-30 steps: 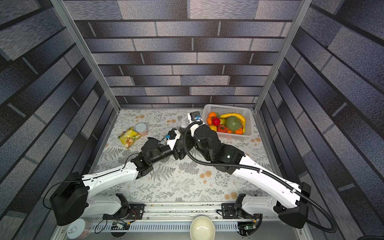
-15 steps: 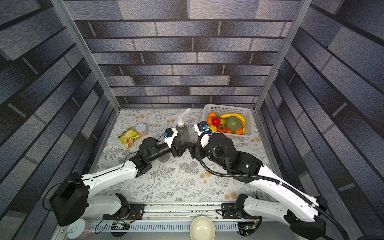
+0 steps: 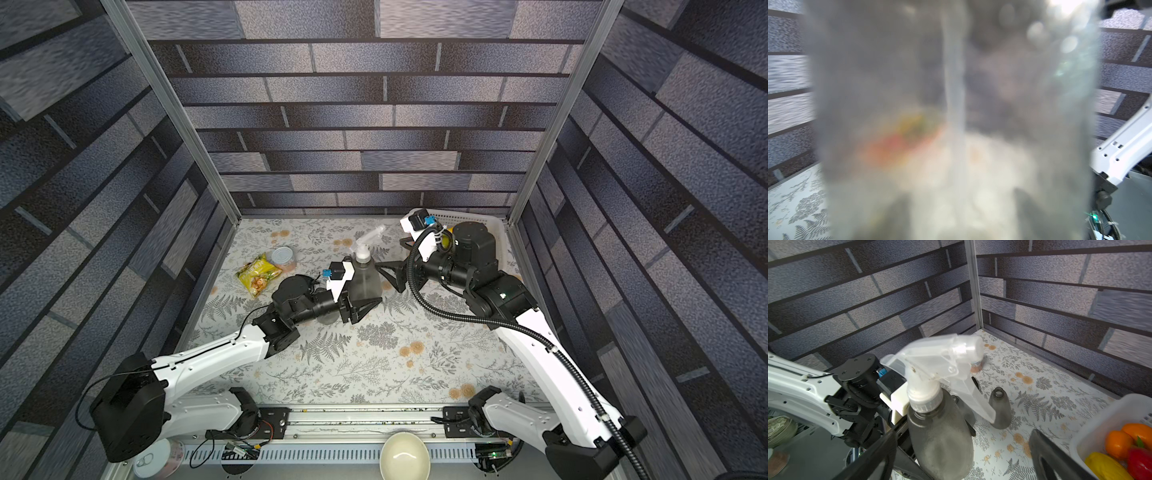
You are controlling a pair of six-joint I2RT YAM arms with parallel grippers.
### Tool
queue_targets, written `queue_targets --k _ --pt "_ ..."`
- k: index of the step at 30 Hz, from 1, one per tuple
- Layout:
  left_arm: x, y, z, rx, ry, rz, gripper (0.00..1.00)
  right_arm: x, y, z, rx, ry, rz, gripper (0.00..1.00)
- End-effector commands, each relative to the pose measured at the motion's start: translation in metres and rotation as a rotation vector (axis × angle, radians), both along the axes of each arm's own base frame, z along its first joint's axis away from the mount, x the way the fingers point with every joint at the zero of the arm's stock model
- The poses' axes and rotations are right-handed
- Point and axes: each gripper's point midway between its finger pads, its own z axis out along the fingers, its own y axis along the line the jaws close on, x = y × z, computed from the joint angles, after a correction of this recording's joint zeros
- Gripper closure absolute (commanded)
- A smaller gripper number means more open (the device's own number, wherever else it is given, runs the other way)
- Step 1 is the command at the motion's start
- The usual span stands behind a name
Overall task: Attach spray nozzles to spray bottles
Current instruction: Screw the spray nozzle on the spray bottle.
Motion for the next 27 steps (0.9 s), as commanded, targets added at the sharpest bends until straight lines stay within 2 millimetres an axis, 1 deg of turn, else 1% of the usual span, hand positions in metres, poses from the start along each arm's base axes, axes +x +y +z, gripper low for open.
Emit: queue_targets --k 1,5,12,19,27 --pt "-0.017 -0.004 0.016 -0.026 0.005 -0.077 0.22 -0.017 0.012 0.026 0.03 -0.057 0.16 0.0" --pt "-0.017 -0.005 0.017 -0.026 0.006 -0.085 0.22 -0.009 0.021 0.023 0.018 -0.024 0.188 0.04" --pt "-0.016 -0.006 0.021 -0.031 0.003 -0.085 0.22 -0.01 0.03 0.02 0.054 0.027 0.241 0.16" --pt "-0.009 -0.006 0.016 -0.023 0.01 -0.061 0.22 -0.016 0.034 0.013 0.075 0.075 0.251 0.36" --pt "0.001 -0.005 0.01 -0.012 0.015 -0.029 0.22 -0.029 0.031 0.005 0.039 0.08 0.2 0.39"
